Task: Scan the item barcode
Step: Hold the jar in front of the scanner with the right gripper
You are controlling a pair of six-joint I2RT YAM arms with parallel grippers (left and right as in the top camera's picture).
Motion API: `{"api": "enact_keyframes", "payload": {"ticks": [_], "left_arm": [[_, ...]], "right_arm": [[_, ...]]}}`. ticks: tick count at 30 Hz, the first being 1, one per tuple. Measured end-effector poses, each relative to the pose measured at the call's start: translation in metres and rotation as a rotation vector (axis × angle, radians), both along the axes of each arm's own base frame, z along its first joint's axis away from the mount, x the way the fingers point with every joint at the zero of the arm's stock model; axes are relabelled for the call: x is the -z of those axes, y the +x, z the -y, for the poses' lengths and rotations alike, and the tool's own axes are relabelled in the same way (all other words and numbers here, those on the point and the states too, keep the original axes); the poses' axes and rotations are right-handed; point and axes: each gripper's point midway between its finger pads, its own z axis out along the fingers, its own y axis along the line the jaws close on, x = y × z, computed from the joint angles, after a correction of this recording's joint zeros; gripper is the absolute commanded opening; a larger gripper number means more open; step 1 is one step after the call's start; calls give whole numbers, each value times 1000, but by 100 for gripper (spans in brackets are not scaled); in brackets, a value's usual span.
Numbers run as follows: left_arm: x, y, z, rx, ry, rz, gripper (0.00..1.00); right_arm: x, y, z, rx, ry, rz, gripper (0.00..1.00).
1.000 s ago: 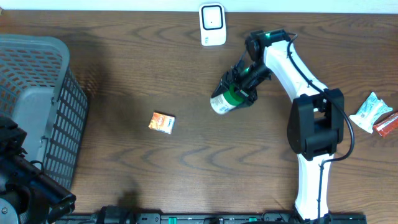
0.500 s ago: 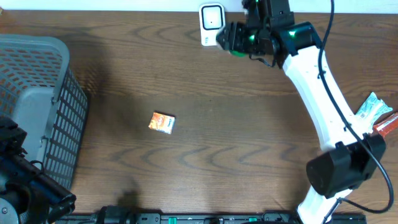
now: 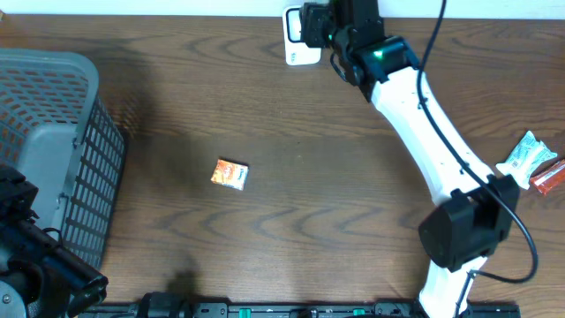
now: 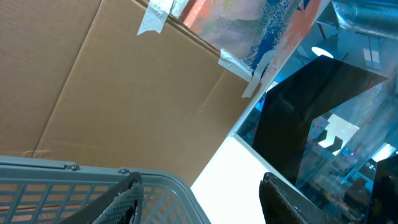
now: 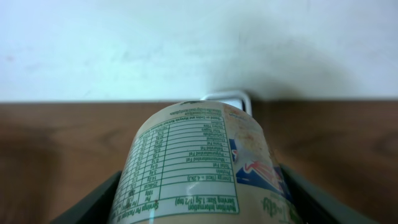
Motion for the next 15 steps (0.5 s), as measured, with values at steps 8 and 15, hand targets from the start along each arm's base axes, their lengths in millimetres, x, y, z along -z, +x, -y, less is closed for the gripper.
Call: {"api": "enact_keyframes", "payload": {"ticks": [8,15], "left_arm": [[0,0,0,0,0,0,61],[0,0,0,0,0,0,61]], "right_arm": [[39,41,-3,38,-84,79,63],[54,77,-15,43,-80,228,65]]}}
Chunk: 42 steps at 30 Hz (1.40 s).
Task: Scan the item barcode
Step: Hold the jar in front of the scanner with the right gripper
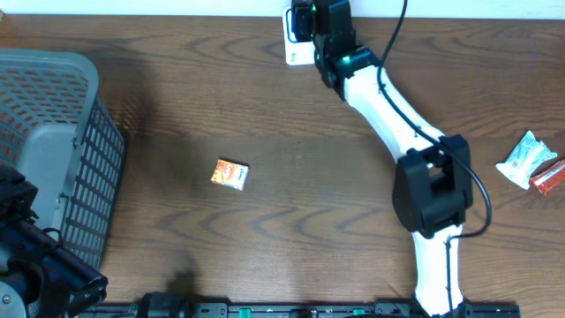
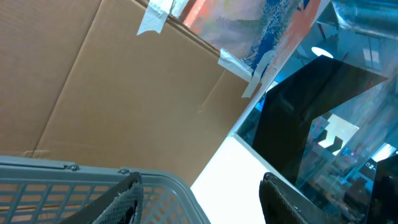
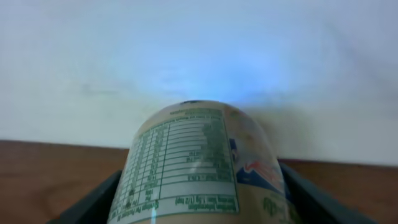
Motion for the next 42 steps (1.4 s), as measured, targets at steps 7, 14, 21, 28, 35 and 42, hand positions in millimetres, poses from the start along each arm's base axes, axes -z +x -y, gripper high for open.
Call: {"api": "enact_keyframes", "payload": {"ticks": [7,14,21,28,35,42], "left_arm": [[0,0,0,0,0,0,61],[0,0,0,0,0,0,61],[0,0,0,0,0,0,61],[0,0,0,0,0,-1,61],[0,0,0,0,0,-1,61],[0,0,0,0,0,0,61]], "right_arm": [[46,28,-7,16,-13,96,70],[102,37,-7,37,-64,86,71],[94,38,-8,45,-85,126,70],[100,28,-15,31,-174,75,99],[116,18,-14,8,-213,-30,89],[119,20,-7,23,-185,-47,88]]}}
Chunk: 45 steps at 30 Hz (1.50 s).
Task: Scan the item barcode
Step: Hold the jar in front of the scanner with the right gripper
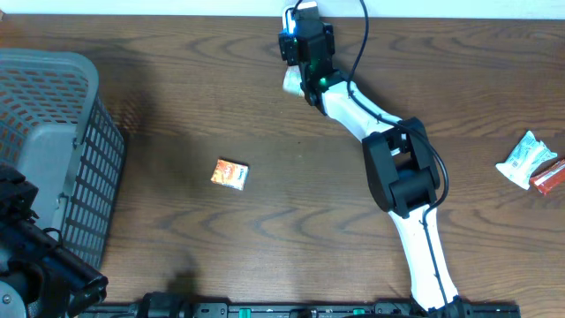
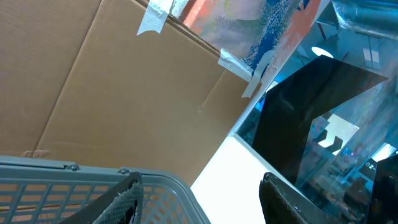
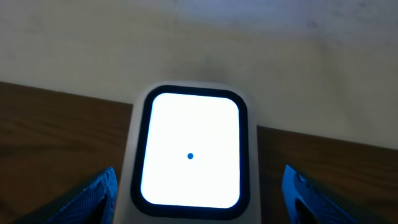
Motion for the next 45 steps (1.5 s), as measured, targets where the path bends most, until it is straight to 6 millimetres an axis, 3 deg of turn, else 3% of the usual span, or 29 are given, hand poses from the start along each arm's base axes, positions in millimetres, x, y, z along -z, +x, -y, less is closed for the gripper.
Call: {"api": "enact_keyframes", "payload": {"ticks": [2,8,11,14,18,21,26,29,35,45], "left_arm": [[0,0,0,0,0,0,61],[0,0,0,0,0,0,61],[0,0,0,0,0,0,61],[0,0,0,0,0,0,61],[0,0,0,0,0,0,61],[0,0,0,0,0,0,61],[0,0,0,0,0,0,61],[0,0,0,0,0,0,61],[0,0,0,0,0,0,61],[0,0,0,0,0,0,61]], "right_arm": [[4,-1,2,3,-5,-18,99],[7,-21,10,0,-61,-147,99],[-16,-38,17,3,-72,-207,99],[-60,-64,27,25,-22,-260,99],[-74,-86,26,41,84,-342,99],[-54,-88,18,41,137,-394,99],[4,-93,-2,42,130,-490,99],[29,-97,-13,57,88,-497,99],[28,-97,-28,58,58,-447,99],[26,-92,-17,70,0,-424,99]]}}
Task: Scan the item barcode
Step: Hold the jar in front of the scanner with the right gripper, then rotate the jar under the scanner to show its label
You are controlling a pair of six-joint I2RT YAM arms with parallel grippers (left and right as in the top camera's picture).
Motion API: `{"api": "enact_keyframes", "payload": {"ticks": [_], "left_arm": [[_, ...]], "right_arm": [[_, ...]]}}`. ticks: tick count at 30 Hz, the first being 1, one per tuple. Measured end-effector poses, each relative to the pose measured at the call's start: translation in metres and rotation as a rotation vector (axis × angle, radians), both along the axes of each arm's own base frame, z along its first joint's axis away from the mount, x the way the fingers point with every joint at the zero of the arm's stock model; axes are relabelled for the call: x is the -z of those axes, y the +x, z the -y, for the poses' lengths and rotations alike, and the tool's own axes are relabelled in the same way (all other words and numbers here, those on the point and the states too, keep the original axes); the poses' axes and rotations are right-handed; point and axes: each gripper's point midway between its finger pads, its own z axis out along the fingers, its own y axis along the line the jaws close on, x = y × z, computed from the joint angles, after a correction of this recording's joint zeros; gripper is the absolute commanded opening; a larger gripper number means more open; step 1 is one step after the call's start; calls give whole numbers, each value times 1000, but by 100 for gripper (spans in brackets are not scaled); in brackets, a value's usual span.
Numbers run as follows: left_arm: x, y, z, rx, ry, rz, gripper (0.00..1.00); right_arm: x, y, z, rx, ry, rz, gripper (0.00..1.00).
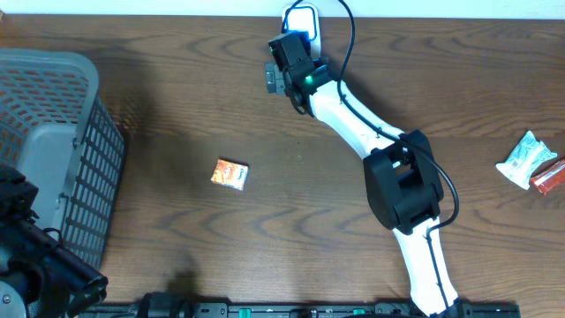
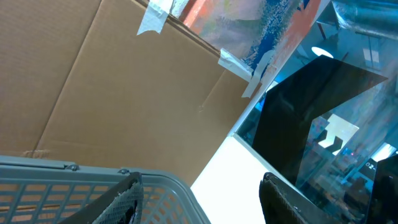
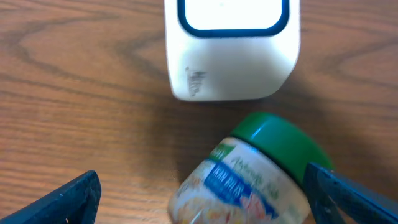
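A jar (image 3: 249, 174) with a green lid and a printed label lies on its side on the wooden table, just in front of the white scanner (image 3: 230, 56). My right gripper (image 3: 202, 179) is open above it, one finger far out on each side, neither touching it. In the overhead view the right gripper (image 1: 281, 75) hangs just left of the scanner (image 1: 303, 18) at the table's back edge and covers the jar. My left gripper (image 2: 202, 190) is open and holds nothing, raised over the basket's rim.
A grey mesh basket (image 1: 53, 150) stands at the left edge. A small orange packet (image 1: 230, 174) lies mid-table. A white snack pack (image 1: 528, 157) and a red one (image 1: 549, 177) lie at the far right. The left arm (image 1: 35, 256) sits at the bottom left.
My right gripper was open facing the scanner's lit window with no jar in its view. Now it sits lower and to the left, looking down on the jar lying before the scanner. The left arm is unmoved.
My right gripper held the jar, label up, in front of the scanner by the back wall, then closer with blue light on the wall. Then its fingers were open and without the jar before the scanner. Now the jar lies on the table under the open gripper.
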Motion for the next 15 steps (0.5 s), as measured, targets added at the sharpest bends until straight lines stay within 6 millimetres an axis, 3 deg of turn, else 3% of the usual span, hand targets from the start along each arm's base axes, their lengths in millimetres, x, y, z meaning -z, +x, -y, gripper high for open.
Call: {"api": "enact_keyframes", "payload": {"ticks": [8,15], "left_arm": [[0,0,0,0,0,0,61],[0,0,0,0,0,0,61]], "right_arm": [[-7,14,17,-110,-154,44,99],[12,9,31,-375,-190,-63,99]]}}
